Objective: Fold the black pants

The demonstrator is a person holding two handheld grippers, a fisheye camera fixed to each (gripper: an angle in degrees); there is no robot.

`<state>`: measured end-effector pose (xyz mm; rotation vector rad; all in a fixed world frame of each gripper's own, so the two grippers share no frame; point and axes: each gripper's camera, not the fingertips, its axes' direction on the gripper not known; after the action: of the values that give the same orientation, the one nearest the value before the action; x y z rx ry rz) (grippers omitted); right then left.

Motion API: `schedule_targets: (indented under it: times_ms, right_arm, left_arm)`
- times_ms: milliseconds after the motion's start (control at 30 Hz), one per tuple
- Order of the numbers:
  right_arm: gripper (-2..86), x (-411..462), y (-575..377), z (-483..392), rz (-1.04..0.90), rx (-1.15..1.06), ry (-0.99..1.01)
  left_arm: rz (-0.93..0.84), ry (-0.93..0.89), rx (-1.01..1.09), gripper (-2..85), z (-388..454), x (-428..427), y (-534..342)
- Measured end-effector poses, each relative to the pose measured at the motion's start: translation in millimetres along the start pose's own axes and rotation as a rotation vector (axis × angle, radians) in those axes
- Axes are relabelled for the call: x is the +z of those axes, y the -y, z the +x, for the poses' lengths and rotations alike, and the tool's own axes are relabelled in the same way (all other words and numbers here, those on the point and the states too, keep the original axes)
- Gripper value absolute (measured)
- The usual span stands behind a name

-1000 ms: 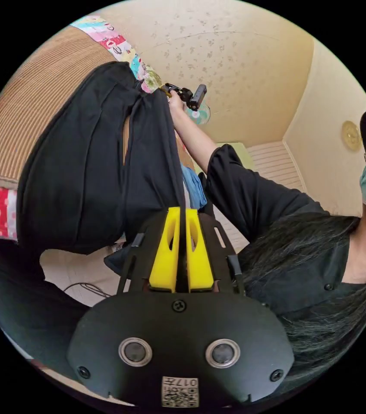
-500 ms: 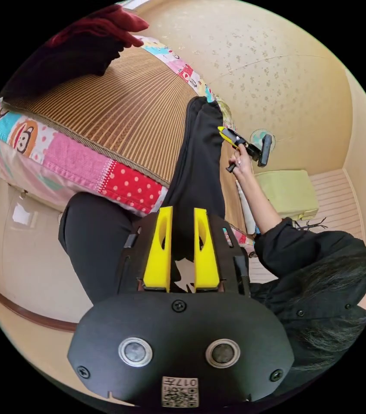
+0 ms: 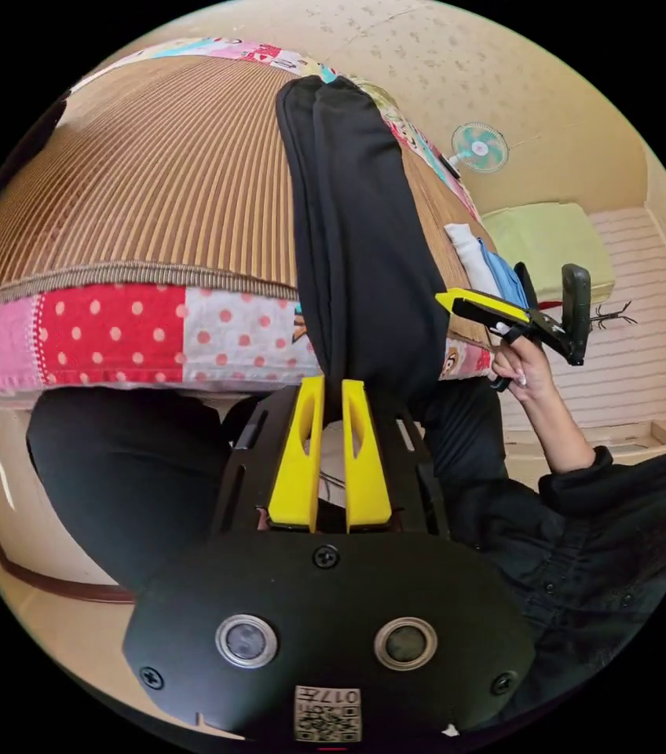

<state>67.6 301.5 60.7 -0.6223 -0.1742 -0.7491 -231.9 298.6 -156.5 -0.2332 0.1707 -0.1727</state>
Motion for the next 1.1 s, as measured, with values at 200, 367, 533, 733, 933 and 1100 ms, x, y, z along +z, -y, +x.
schedule_targets:
  times_ms: [200,367,533,733,933,1100]
  right_arm:
    - [5.7,-12.2,-14.6,14.9,-0.019,0.068,-0.211]
    - [8.8,-19.8,42.8,5.4,0.089,0.029,-0.275]
    - [11.0,-16.3,159.6,3.6,0.218,-0.004,-0.135]
    - [13.8,22.2,291.9,28.2,0.247,0.056,-0.059]
    - [6.0,72.1,326.1,70.4,0.243,0.302,-0.174]
    - [2.9,16.3,299.9,44.5,0.562,0.26,-0.126]
  left_arm:
    - [0.234,-0.05,-0.026,8.7,10.5,-21.6,-46.0]
    - [0.273,0.0,0.159,10.6,45.6,-14.2,-6.3]
    - [0.246,0.071,0.106,8.8,52.1,13.7,-0.5]
    - [0.372,0.053,0.04,11.7,51.9,10.3,-37.1]
    - [0.338,0.031,0.004,5.9,36.5,31.5,-42.9]
    - [0.327,0.005,0.031,1.6,38.6,27.8,-45.4]
